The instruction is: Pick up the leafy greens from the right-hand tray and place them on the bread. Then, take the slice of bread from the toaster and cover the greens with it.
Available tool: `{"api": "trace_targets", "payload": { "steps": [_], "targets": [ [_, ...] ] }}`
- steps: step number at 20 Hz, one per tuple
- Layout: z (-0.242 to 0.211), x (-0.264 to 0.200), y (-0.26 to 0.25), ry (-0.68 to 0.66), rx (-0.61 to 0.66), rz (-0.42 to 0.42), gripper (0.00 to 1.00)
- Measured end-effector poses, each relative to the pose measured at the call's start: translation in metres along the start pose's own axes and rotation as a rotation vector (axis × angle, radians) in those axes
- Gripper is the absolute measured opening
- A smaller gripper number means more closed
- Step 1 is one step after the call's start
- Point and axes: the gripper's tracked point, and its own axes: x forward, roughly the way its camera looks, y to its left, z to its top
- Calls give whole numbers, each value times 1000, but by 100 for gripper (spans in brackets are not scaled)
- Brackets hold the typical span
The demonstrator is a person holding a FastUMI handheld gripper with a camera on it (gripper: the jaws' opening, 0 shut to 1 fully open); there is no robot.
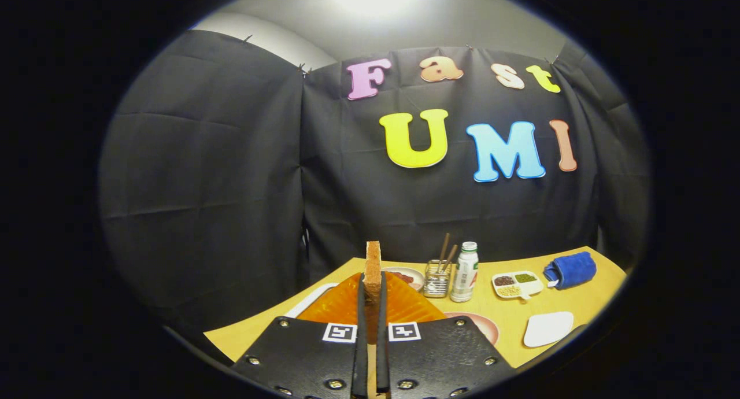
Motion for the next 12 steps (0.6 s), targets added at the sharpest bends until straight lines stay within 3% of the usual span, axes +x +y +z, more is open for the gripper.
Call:
{"api": "trace_targets", "payload": {
  "steps": [7,12],
  "targets": [
    [-44,13,-66,73,39,-102,6],
    [-77,23,-73,126,58,-103,6]
  ]
}}
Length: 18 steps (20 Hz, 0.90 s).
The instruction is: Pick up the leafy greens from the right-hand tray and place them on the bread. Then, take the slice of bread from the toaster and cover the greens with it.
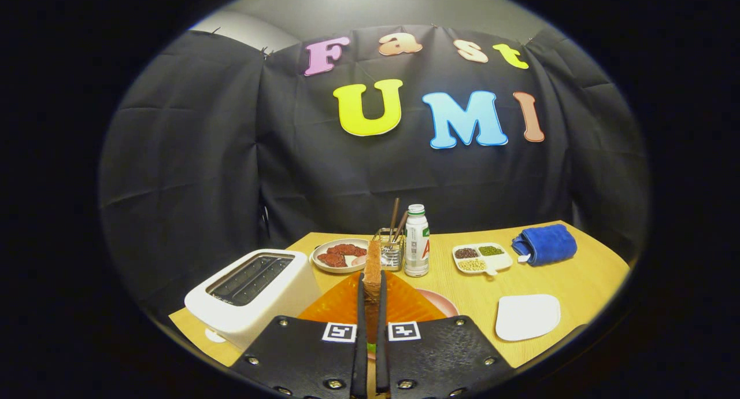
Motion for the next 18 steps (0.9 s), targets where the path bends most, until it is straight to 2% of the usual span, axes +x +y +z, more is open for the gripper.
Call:
{"api": "trace_targets", "payload": {
  "steps": [10,17,18],
  "targets": [
    [-52,32,12,99,21,59,6],
    [-66,41,-20,131,16,18,6],
    [-69,43,-24,144,6,17,9]
  ]
}}
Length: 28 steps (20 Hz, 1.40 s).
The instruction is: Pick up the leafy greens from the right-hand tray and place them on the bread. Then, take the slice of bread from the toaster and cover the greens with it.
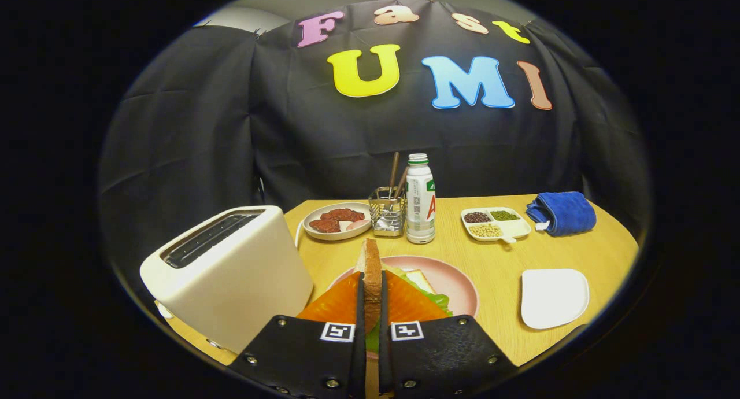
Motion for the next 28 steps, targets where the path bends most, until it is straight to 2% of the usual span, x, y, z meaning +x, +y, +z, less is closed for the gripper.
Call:
{"api": "trace_targets", "payload": {
  "steps": [4,5,11,13,20,28],
  "targets": [
    [2,10,-13,10,-3,-4,11],
    [3,11,-18,11,-6,-12,15],
    [-1,15,-34,20,-7,-27,15],
    [-2,16,-38,24,-19,-29,22],
    [-11,21,-53,36,-11,-40,27],
    [-11,12,-72,-24,-97,-94,31]
  ]
}}
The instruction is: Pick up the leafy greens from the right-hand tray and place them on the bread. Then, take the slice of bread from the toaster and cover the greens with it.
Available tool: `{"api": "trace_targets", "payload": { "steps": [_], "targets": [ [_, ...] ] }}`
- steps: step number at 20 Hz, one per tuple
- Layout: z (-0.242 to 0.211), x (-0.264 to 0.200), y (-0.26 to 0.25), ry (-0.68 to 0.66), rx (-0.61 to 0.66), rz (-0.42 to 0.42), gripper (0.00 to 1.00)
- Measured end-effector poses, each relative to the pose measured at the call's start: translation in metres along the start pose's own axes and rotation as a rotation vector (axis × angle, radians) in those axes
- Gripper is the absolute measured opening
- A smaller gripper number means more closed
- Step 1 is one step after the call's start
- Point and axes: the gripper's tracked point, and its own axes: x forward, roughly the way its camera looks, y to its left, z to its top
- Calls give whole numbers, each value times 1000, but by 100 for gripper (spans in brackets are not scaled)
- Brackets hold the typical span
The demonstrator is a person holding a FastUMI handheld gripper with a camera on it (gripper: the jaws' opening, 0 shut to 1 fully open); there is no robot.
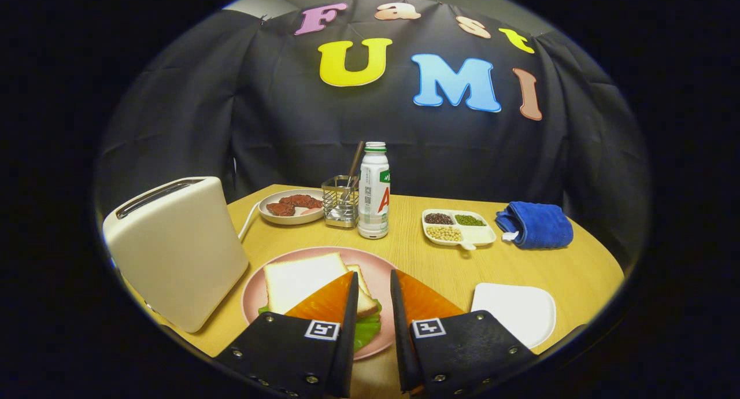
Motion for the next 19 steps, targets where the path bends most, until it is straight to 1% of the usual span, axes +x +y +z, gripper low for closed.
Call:
{"api": "trace_targets", "payload": {
  "steps": [2,6,8,12,14,16,18,19],
  "targets": [
    [10,-10,-2,-42,10,17,32],
    [32,-33,-27,-142,20,-1,31],
    [40,-43,-36,-180,34,18,31],
    [51,-53,-79,-245,6,-12,31],
    [52,-56,-102,-250,-2,-24,31],
    [52,-55,-127,-250,5,-17,31],
    [59,-60,-141,-271,32,30,31],
    [61,-64,-152,-284,37,35,31]
  ]
}}
